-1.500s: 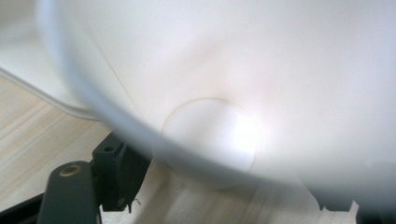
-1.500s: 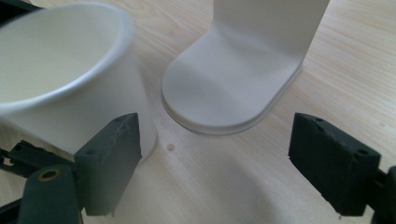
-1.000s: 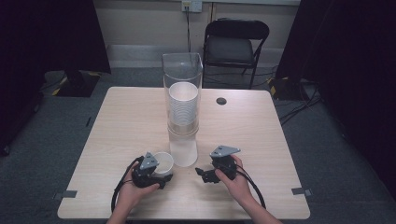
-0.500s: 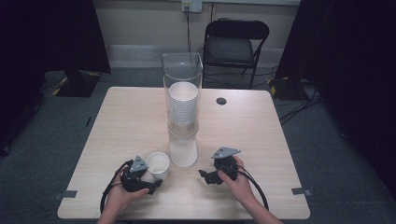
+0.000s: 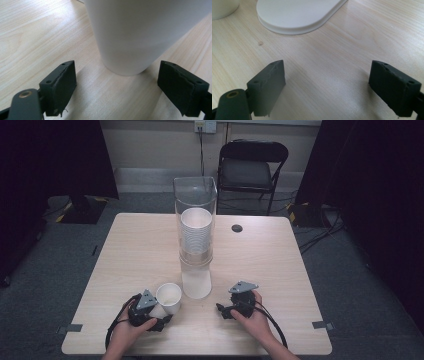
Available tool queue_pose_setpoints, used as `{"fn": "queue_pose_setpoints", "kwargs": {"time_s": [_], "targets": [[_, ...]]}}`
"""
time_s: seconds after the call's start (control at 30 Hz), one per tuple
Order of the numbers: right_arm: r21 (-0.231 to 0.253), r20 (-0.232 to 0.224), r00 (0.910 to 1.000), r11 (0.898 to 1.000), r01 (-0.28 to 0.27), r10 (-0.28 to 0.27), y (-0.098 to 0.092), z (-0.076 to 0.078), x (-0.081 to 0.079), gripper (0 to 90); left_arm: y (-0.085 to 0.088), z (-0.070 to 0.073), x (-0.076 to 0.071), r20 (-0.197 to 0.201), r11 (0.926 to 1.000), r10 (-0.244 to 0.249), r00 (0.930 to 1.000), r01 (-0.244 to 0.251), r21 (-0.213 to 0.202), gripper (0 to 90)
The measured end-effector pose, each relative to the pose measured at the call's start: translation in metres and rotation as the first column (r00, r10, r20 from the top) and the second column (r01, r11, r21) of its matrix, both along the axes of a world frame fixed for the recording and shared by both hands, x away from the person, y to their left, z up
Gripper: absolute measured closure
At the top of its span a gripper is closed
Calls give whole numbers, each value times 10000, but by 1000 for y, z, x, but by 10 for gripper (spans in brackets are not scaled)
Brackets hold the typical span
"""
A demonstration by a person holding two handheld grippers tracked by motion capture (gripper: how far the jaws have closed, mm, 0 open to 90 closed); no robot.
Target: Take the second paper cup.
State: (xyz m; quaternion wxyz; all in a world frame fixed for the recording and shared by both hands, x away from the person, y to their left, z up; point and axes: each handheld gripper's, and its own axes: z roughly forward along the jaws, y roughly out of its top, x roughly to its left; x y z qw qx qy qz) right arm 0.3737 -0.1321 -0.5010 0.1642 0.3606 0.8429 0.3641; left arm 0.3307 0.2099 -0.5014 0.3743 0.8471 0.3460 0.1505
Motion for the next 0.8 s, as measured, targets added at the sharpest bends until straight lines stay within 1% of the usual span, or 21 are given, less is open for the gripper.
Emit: {"fn": "queue_pose_setpoints", "kwargs": {"time_s": [0.23, 0.27, 0.3, 0.37, 0.4, 0.43, 0.5, 0.53, 0.57, 0.6, 0.63, 0.7, 0.8], "targets": [[-1, 22, 9999, 9999, 103, -103, 0, 0, -1, 130, 1, 0, 0, -37, 10000, -42, 10000, 42, -47, 147], [-24, 25, 9999, 9999, 117, -117, 1, 0, -1, 140, 1, 0, 0, -34, 10000, -43, 10000, 43, -44, 147], [-120, -46, 10000, 9999, 56, -57, 4, 3, -2, 171, 1, 0, 0, -40, 10000, -46, 10000, 46, -43, 146], [-241, 3, 9999, 9996, -146, 147, 10, 7, -5, 177, 0, 0, 0, -34, 10000, -45, 10000, 45, -44, 146], [-172, 64, 9996, 9995, -271, 272, 13, 10, -6, 190, 0, 0, 0, -35, 10000, -46, 10000, 46, -41, 146], [-27, 119, 9992, 9992, -387, 387, 17, 14, -7, 203, 0, 0, 0, -35, 10000, -45, 10000, 45, -43, 146], [328, 184, 9985, 9981, -525, 519, 24, 22, -7, 203, 0, 0, 0, -33, 10000, -48, 10000, 48, -40, 146], [481, 132, 9981, 9969, -616, 610, 28, 27, -6, 210, 0, 0, 0, -34, 10000, -48, 10000, 47, -37, 146], [481, 132, 9981, 9969, -616, 610, 28, 27, -6, 210, 0, 0, 0, -34, 10000, -48, 10000, 47, -37, 146], [581, 228, 9969, 9954, -760, 748, 35, 36, -4, 213, 0, 0, 0, -32, 10000, -48, 10000, 48, -36, 146], [581, 228, 9969, 9954, -760, 748, 35, 36, -4, 213, 0, 0, 0, -32, 10000, -48, 10000, 48, -36, 145], [818, 231, 9973, 9941, -719, 702, 41, 44, 0, 212, 0, 0, 0, -31, 10000, -54, 10000, 54, -27, 145], [1149, 458, 9972, 9913, -644, 595, 47, 57, 8, 213, 1, 0, 0, -33, 10000, -53, 10000, 53, -26, 146]]}}
